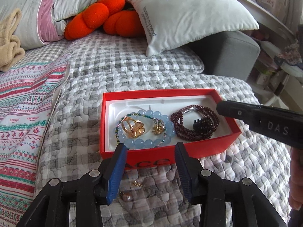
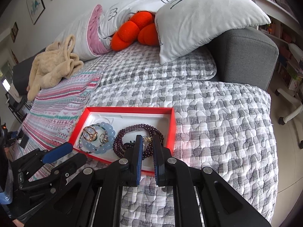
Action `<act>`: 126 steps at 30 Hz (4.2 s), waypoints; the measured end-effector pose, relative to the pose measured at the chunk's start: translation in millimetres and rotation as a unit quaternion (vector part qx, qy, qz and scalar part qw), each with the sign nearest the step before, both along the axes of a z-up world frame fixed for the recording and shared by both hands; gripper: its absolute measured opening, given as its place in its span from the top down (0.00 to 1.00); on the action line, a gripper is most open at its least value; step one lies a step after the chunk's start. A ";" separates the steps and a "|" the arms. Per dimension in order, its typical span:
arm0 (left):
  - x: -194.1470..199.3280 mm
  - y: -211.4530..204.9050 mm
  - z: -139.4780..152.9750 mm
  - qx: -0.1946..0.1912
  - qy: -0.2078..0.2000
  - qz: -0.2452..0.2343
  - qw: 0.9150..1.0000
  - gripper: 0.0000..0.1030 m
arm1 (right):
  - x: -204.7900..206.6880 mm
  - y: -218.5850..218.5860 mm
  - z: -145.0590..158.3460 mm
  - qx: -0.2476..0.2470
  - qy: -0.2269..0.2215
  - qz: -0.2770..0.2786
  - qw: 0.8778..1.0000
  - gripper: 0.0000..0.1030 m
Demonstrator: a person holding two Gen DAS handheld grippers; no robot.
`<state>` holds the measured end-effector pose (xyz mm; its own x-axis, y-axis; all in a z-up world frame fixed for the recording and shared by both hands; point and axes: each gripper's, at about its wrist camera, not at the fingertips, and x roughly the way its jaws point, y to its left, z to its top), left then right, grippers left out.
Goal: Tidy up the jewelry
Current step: 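Open the left tool to drop the gold ring into the box, then open the right tool to drop the red-stone ring into the box, then withdraw both tools toward the earrings left on the quilt, then grasp the clear crystal earring beside the pearl with the left tool, then grasp the small gold stud earring with the right tool while the left tool holds the crystal earring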
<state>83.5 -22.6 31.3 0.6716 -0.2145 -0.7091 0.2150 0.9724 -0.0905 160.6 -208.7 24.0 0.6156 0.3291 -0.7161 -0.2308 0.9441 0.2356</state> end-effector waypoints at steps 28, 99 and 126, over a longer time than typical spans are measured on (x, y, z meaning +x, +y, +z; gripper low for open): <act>-3.8 14.1 -9.9 0.037 0.026 0.009 0.999 0.52 | 4.0 -4.0 2.1 0.014 0.015 0.003 1.000 0.75; -19.5 43.2 -49.3 -0.015 0.096 0.018 0.995 1.00 | -88.2 18.1 -52.6 -0.155 0.043 0.050 0.986 0.36; -37.9 85.2 -15.2 -0.036 0.052 0.036 0.997 1.00 | -72.0 102.7 -67.4 -0.086 0.004 0.072 0.994 0.52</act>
